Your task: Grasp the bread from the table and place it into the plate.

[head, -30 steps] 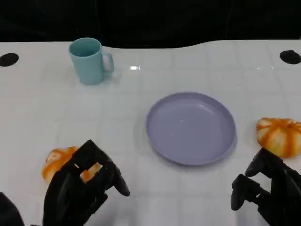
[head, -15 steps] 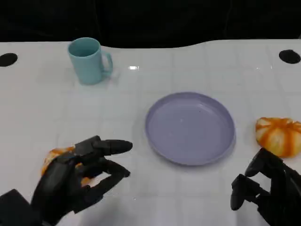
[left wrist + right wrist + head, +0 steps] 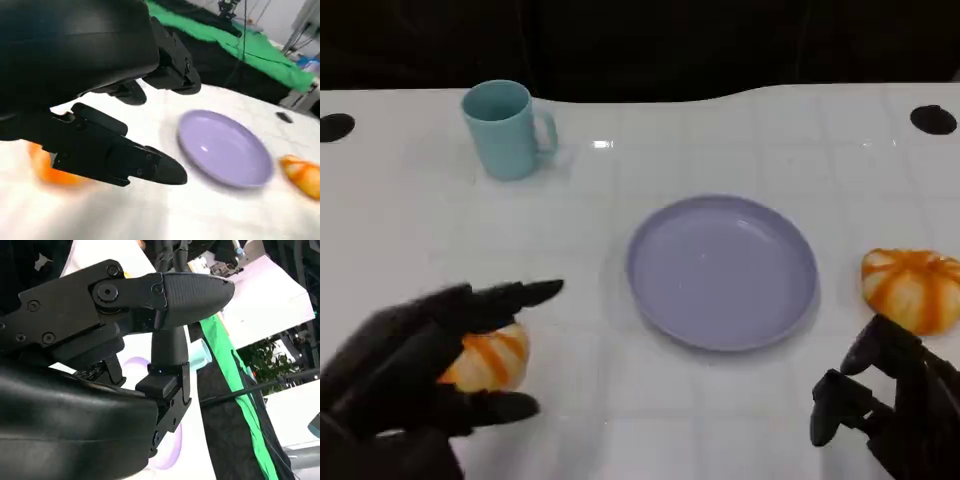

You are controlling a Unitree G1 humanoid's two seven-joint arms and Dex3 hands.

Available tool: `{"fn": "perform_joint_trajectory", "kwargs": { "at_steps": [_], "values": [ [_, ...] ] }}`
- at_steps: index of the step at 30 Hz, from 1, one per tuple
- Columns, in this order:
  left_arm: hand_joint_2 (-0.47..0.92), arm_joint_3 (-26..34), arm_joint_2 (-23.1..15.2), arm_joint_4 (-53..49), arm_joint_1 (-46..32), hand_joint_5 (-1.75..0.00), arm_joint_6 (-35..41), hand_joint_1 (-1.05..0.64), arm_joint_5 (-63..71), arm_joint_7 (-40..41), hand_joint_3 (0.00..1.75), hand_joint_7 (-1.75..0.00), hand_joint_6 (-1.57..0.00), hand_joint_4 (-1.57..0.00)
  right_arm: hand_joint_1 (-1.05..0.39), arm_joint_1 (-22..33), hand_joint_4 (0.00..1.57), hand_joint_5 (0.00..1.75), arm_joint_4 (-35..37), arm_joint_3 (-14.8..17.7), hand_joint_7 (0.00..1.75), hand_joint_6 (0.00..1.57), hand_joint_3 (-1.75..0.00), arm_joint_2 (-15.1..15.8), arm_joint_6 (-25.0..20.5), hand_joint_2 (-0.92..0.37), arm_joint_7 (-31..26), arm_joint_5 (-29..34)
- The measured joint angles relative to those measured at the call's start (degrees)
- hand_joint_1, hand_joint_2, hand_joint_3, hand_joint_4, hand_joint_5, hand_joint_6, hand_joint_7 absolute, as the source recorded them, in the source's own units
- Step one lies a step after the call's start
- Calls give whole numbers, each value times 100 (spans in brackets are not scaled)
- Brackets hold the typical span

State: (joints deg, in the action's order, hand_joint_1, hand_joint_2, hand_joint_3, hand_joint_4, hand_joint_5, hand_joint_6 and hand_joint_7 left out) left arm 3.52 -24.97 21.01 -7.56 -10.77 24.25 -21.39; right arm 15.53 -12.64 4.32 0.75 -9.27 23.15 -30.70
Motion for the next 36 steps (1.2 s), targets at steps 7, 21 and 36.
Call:
{"fn": "perform_joint_trajectory", "kwargs": {
  "at_steps": [7, 21, 36],
  "values": [
    [91, -184, -397, 334, 122, -19, 575, -59, 1239, -47, 3, 0, -24, -5, -58, -10, 74, 175, 0, -5, 158, 58, -40, -1, -1, -92, -1, 1],
    [88, -1006, -713, -60, 728, -11, 1203, -52, 2522, -664, 0, 0, -18, -4, -58, 27, 74, 175, -37, -18, 158, 57, -40, -26, -3, -92, -63, 1],
    [86, -1894, -631, -2306, 1732, -10, 1169, -52, 2672, -165, 0, 0, -17, -8, -58, 45, 74, 175, -85, -36, 161, 56, -40, -32, -6, -92, -88, 75]
  ]
}}
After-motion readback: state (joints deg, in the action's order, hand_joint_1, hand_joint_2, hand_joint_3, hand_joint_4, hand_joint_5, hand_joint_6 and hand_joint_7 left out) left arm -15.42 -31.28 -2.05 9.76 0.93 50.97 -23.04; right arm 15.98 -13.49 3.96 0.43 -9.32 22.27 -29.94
